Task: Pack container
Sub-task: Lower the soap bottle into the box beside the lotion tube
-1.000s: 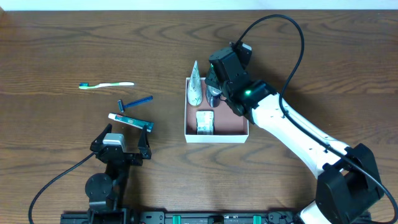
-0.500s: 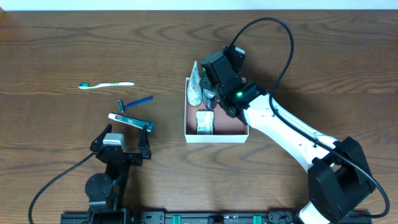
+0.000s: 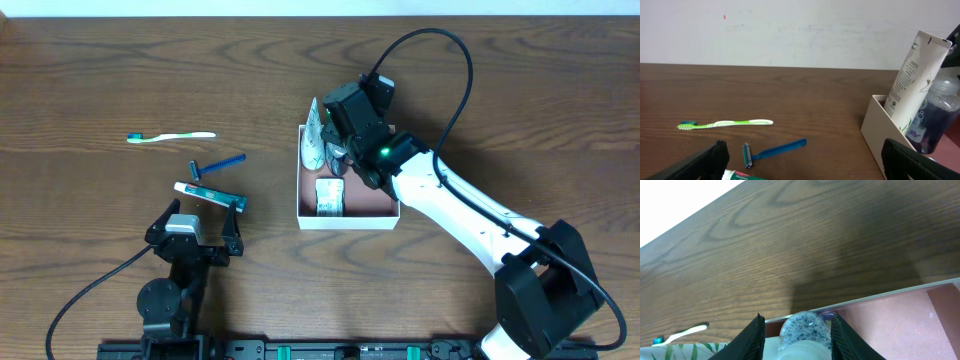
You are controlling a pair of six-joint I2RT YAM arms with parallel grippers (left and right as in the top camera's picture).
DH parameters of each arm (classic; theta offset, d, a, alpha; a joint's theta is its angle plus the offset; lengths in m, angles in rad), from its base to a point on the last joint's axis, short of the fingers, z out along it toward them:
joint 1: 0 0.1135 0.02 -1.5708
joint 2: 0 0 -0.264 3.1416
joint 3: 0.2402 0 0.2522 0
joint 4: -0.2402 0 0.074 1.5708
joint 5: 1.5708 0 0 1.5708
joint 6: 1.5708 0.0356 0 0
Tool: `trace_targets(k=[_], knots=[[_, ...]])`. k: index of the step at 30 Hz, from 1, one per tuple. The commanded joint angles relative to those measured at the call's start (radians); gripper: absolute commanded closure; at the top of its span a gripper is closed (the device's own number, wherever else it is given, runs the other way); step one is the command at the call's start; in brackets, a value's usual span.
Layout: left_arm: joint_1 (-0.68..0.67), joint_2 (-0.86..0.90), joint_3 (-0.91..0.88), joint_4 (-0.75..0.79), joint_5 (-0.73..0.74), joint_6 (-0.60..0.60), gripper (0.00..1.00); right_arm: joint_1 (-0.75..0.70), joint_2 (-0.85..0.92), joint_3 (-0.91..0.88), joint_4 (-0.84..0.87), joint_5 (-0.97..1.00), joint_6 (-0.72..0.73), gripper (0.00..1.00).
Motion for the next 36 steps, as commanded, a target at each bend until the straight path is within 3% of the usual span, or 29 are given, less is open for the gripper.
trace_targets(k=[1,7,18,23,36], knots=[[0.005,-0.006,-0.018,-0.032,0.021,0.006,0.02,0.014,-0.01,0.013,0.013,0.023,0.017,0.67],[0.005,-0.006,-0.018,-0.032,0.021,0.006,0.02,0.014,-0.01,0.013,0.01,0.022,0.014,0.56],[0.005,-0.006,-0.018,-0.032,0.021,0.006,0.02,0.014,-0.01,0.013,0.006,0.019,0.014,0.54],[0.005,-0.006,-0.018,-0.032,0.021,0.006,0.02,0.014,-0.01,0.013,-0.005,0.019,0.014,0.4],[0.005,-0.006,-0.018,-0.032,0.021,0.006,0.02,0.012,-0.01,0.013,-0.008,0.023,0.009,0.42]])
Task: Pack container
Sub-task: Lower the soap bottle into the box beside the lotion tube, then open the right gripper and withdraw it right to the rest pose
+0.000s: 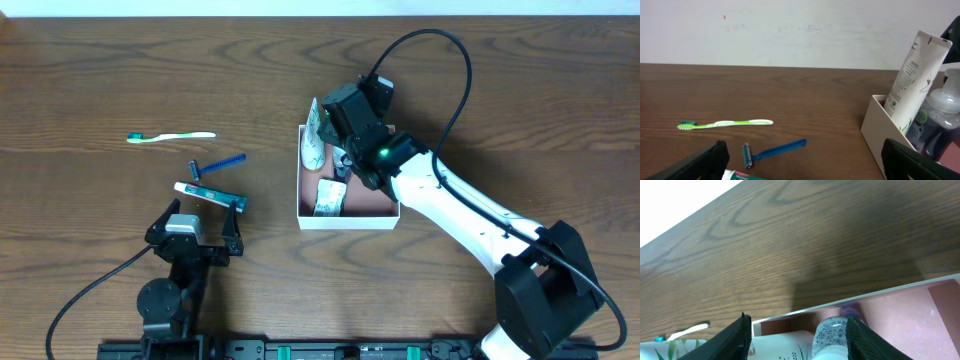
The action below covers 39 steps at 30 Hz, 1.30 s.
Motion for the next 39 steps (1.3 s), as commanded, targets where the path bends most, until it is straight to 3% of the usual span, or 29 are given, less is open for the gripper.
trace_targets(k=[1,8,15,23,28,31,35,39], knots=[[0.005,-0.006,-0.018,-0.032,0.021,0.006,0.02,0.005,-0.01,0.013,-0.002,0.022,-0.005,0.43],[0.005,-0.006,-0.018,-0.032,0.021,0.006,0.02,-0.035,-0.035,0.013,-0.001,0.01,-0.048,0.43],[0.005,-0.006,-0.018,-0.032,0.021,0.006,0.02,-0.057,-0.15,0.014,-0.012,-0.051,-0.118,0.36],[0.005,-0.006,-0.018,-0.032,0.021,0.006,0.02,-0.088,-0.351,0.014,-0.128,-0.053,-0.169,0.34],[0.005,-0.006,-0.018,-0.032,0.021,0.006,0.02,-0.13,-0.377,0.013,-0.267,-0.054,-0.181,0.34],[0.005,-0.006,-0.018,-0.032,0.021,0.006,0.02,-0.144,-0.346,0.013,-0.38,-0.053,-0.181,0.46],[0.005,-0.006,-0.018,-0.032,0.021,0.006,0.02,-0.146,-0.291,0.012,-0.487,-0.053,-0.183,0.77],[0.005,-0.006,-0.018,-0.032,0.021,0.006,0.02,-0.144,-0.233,0.008,-0.501,-0.079,-0.201,0.99]])
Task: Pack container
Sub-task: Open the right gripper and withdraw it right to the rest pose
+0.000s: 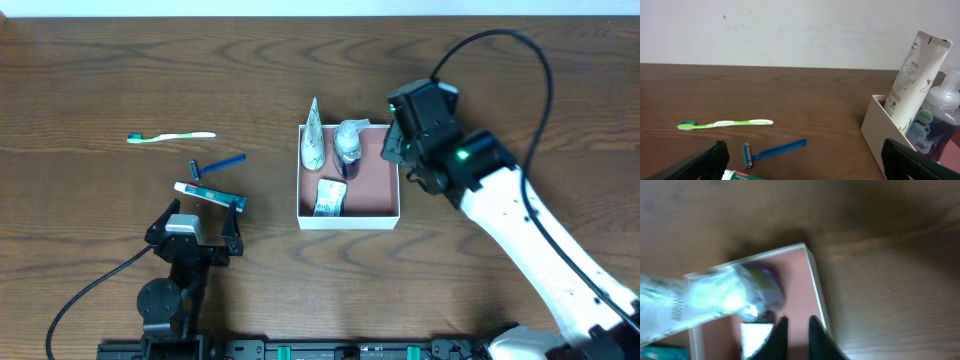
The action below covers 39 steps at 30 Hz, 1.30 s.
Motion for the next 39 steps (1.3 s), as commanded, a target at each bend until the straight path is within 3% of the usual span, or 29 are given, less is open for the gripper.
trace_targets(k=[1,7,24,39], knots=[[0.005,-0.006,-0.018,-0.032,0.021,0.006,0.02,-0.003,0.047,-0.004,0.008,-0.018,-0.016,0.99],[0.005,-0.006,-0.018,-0.032,0.021,0.006,0.02,-0.003,0.123,-0.06,0.116,-0.058,-0.03,0.99],[0.005,-0.006,-0.018,-0.032,0.021,0.006,0.02,-0.001,0.132,-0.418,0.693,-0.196,-0.185,0.99],[0.005,-0.006,-0.018,-0.032,0.021,0.006,0.02,0.015,0.132,-0.438,0.816,-0.303,-0.281,0.99]])
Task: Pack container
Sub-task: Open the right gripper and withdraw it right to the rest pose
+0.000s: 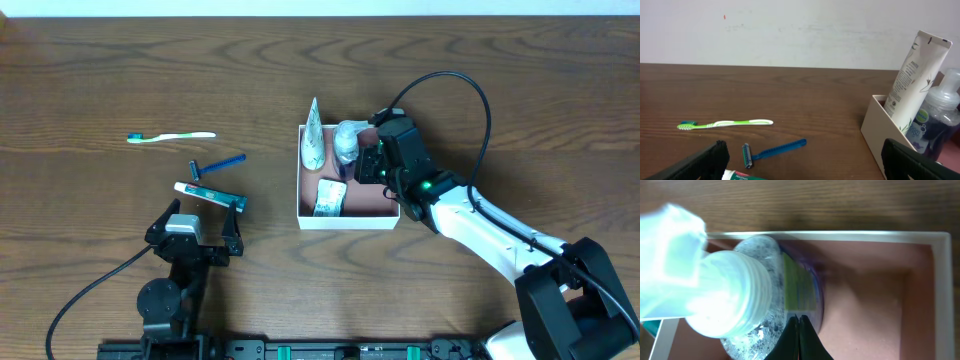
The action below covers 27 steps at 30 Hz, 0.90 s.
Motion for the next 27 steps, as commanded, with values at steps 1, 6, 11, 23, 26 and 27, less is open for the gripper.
trace_targets(k=[1,6,11,23,26,27], knots=[[0.005,-0.006,-0.018,-0.032,0.021,0.006,0.02,0.015,0.009,-0.005,0.009,-0.029,-0.043,0.99],[0.005,-0.006,-0.018,-0.032,0.021,0.006,0.02,0.015,0.01,-0.005,0.009,-0.032,-0.043,0.99],[0.005,-0.006,-0.018,-0.032,0.021,0.006,0.02,0.014,0.01,-0.005,0.01,-0.032,-0.063,0.99],[0.005,-0.006,-0.018,-0.032,0.021,0.006,0.02,-0.002,0.01,-0.005,0.049,-0.017,-0.14,0.99],[0.005,-0.006,-0.018,-0.032,0.021,0.006,0.02,-0.003,0.006,-0.005,0.037,-0.018,-0.137,0.97],[0.005,-0.006,-0.018,-0.032,0.021,0.006,0.02,-0.003,0.002,-0.005,0.033,-0.018,-0.131,0.96]])
